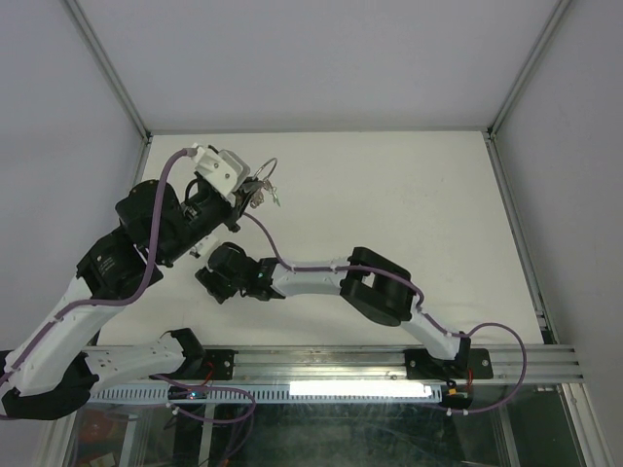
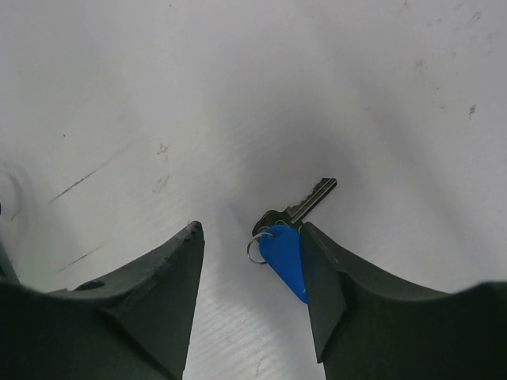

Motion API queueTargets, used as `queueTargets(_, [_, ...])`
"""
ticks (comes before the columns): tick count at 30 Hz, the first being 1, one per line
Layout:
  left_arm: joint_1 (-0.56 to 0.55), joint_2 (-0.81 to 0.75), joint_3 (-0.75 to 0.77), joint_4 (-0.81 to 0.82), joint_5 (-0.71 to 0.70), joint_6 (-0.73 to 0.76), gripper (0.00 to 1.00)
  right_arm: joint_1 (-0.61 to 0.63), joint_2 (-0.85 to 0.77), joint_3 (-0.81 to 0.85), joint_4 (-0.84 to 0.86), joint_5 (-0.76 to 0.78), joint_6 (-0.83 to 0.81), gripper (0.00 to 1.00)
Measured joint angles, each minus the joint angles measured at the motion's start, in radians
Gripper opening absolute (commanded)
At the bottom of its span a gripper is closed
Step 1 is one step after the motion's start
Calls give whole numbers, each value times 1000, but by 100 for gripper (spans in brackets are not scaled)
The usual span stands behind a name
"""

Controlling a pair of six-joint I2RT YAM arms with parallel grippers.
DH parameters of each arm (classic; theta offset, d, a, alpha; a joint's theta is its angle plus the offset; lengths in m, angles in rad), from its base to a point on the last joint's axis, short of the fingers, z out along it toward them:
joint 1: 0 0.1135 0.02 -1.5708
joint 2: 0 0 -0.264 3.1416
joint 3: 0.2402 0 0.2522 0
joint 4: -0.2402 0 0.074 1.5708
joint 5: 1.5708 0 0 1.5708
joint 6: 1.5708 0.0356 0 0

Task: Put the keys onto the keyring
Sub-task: Move the key to the center of the board.

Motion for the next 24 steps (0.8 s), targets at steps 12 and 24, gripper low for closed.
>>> queueTargets(12, [0, -11, -5, -1, -2, -7, 0, 26, 73, 139, -158, 63, -11, 50])
queueTargets(24, [0, -13, -10, -1, -2, -7, 0, 43, 83, 156, -213, 178, -74, 31])
